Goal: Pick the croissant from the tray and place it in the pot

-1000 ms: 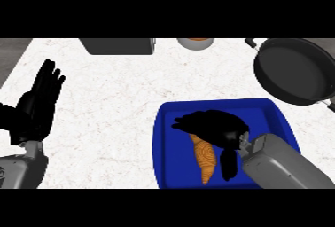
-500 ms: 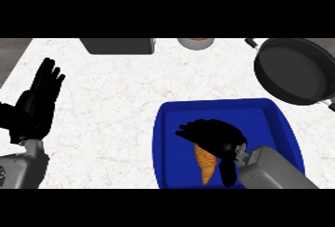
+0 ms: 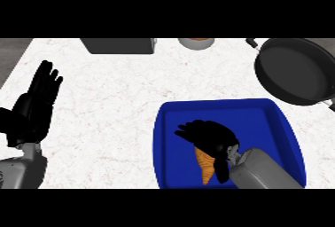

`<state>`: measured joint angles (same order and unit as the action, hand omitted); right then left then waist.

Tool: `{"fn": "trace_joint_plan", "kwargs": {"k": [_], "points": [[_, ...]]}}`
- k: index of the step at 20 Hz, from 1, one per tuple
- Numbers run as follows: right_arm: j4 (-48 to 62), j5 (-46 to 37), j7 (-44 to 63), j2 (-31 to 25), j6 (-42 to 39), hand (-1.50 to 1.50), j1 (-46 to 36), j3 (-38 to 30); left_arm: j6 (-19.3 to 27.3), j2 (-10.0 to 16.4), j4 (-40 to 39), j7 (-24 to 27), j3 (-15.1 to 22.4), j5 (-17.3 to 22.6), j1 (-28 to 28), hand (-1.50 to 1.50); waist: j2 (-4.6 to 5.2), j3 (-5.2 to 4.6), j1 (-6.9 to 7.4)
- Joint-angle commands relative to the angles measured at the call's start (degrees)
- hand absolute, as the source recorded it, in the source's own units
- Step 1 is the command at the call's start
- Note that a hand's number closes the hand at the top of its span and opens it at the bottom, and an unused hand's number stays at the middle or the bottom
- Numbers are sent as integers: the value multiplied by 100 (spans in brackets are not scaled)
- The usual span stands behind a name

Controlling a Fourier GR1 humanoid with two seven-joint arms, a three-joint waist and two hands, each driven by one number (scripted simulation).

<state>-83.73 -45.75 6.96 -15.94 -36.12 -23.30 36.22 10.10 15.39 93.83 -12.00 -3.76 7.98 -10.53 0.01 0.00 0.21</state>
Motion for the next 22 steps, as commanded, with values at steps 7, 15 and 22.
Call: {"fn": "trace_joint_plan", "kwargs": {"k": [7,15,22], "points": [[470,-969,-553,153,453,-150,471,-224,-71,-113,100,-325,-131,-203,-55,0,-3,0,-11],[1556,-1497,-1575,420,858,150,-218,93,-81,-234,-17,-431,-101,-225,-394,0,15,3,33],[1512,-1816,-1938,466,642,150,-170,-381,-209,-415,43,55,-175,-343,83,0,0,0,0]]}}
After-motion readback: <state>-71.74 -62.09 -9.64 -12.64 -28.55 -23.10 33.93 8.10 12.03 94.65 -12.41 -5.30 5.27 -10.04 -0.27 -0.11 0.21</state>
